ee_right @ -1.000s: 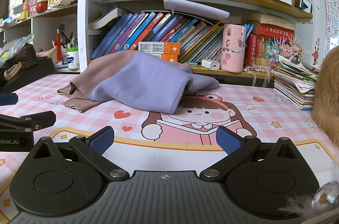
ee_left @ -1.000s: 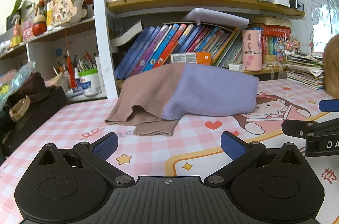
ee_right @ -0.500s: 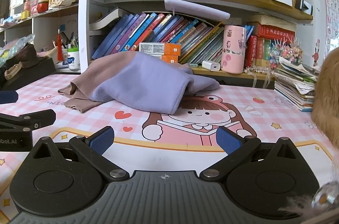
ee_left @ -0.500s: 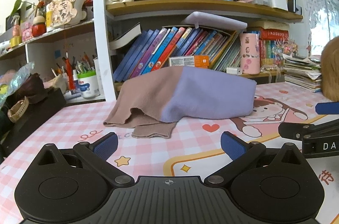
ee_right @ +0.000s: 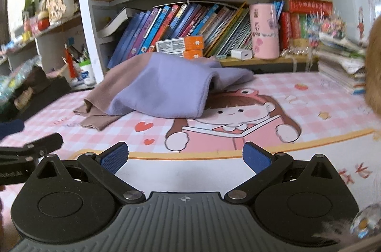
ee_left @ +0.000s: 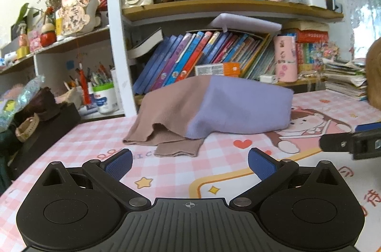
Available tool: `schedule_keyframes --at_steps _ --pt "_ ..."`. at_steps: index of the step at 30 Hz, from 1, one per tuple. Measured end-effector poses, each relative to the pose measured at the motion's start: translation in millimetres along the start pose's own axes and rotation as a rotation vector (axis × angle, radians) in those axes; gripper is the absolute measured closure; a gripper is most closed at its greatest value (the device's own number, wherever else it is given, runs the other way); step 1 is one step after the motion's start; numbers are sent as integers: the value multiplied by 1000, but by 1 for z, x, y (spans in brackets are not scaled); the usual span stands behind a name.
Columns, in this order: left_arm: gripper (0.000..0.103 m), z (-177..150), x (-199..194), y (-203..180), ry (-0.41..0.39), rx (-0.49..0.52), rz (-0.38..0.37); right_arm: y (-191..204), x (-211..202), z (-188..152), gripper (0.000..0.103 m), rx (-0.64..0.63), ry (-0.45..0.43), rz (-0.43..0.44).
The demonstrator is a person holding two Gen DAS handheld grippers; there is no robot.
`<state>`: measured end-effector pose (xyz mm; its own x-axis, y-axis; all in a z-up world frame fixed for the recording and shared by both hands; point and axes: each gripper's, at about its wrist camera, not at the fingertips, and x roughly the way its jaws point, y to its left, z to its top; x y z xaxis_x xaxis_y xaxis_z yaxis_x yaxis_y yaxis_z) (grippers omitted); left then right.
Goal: Fold clothes
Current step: 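Grasp the sweater with the left gripper while the right gripper grasps it too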
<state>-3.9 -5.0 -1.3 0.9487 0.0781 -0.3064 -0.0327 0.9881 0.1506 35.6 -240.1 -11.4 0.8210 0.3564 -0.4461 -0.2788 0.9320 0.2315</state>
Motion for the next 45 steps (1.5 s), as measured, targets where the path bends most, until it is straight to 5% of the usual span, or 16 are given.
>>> schedule_keyframes --at_steps 4,11,15,19,25,29,33,35,37,39,45 --pt "0 1 3 -3 18 20 35 -12 6 2 0 70 42 52" --pt "0 5 9 -8 18 74 -136 -52 39 37 0 217 105 161" --pt "0 28 26 -22 24 88 -141 -93 73 73 0 403 85 184" --pt "0 50 50 -60 1 123 -181 -128 103 96 0 577 45 249" --pt "0 64 90 -143 -33 282 -255 -156 107 79 0 788 58 424" --pt "2 60 128 -186 -10 451 -159 -156 94 86 0 750 -22 431" --pt "18 49 164 -202 30 580 -39 -154 93 87 0 710 -23 400" --pt "40 49 171 -192 52 549 -31 -154 96 84 0 736 -2 406" --pt "76 53 170 -173 62 460 -72 -152 102 81 0 755 24 424" --pt "93 59 163 -149 52 351 -143 -151 104 78 0 766 41 448" --pt "96 68 95 -104 -72 235 -226 -143 114 68 0 847 85 589"
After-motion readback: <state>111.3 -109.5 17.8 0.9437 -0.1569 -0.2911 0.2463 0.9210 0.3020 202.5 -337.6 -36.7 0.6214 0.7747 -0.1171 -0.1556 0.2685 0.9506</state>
